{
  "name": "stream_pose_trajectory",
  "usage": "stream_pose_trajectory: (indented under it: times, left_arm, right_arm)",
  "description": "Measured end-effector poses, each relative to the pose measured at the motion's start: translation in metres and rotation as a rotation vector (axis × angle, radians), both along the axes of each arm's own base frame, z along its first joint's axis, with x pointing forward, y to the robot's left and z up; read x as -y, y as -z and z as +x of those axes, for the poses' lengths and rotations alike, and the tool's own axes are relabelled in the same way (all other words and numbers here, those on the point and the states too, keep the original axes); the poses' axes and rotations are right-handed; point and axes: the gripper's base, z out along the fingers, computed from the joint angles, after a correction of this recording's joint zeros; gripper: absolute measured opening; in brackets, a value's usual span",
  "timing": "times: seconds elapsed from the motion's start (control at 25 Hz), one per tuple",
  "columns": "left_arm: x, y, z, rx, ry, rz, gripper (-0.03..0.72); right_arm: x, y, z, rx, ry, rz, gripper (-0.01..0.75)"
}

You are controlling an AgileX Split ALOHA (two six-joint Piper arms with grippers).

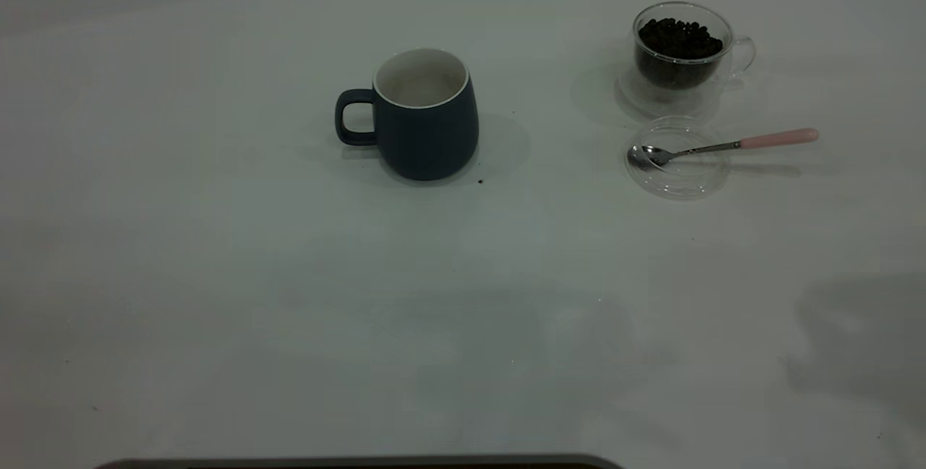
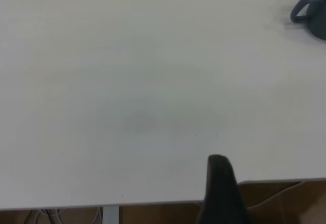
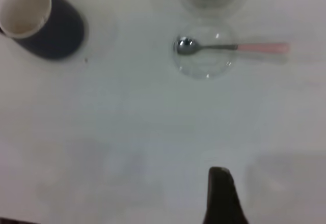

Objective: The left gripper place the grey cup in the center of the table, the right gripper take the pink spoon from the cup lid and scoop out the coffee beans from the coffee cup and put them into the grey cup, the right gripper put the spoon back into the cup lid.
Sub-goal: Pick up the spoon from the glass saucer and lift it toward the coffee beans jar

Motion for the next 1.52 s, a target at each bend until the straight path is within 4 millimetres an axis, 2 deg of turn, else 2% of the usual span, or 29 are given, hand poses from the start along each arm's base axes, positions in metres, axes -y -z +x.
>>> stream_pose_trajectory:
  times: [0.32,0.44,0.64,0.8,0.96,1.08,1.36,1.52]
  left_arm:
    - [0.0,0.0,0.0,0.0,-0.001,-0.001,0.567]
    - [0.0,0.0,0.0,-0.001,-0.001,-0.001,0.567]
    - [0.0,0.0,0.0,-0.001,-0.001,-0.001,0.567]
    - [0.0,0.0,0.0,-0.001,-0.001,-0.001,0.567]
    - [0.0,0.0,0.0,-0.001,-0.001,-0.001,0.567]
    - [0.0,0.0,0.0,-0.001,-0.001,-0.001,0.567]
    - [0.0,0.0,0.0,-0.001,-0.001,-0.001,0.567]
    - [0.0,0.0,0.0,-0.001,-0.001,-0.001,0.567]
  right_arm:
    - [-0.001,0.027,0.078,-0.082,-0.111,-0.062,0.524]
    - [0.007,0.051,0.105,-0.15,-0.09,-0.048,0.523]
    - [0.041,0.1,0.137,-0.297,-0.008,0.066,0.523]
    - [0.061,0.143,0.149,-0.353,0.01,0.186,0.523]
    - [0.064,0.172,0.159,-0.327,-0.016,0.273,0.523]
    - [0.067,0.189,0.163,-0.321,-0.019,0.332,0.523]
    - [0.096,0.213,0.171,-0.3,0.06,0.383,0.523]
    - [0.093,0.225,0.17,-0.322,0.024,0.457,0.523]
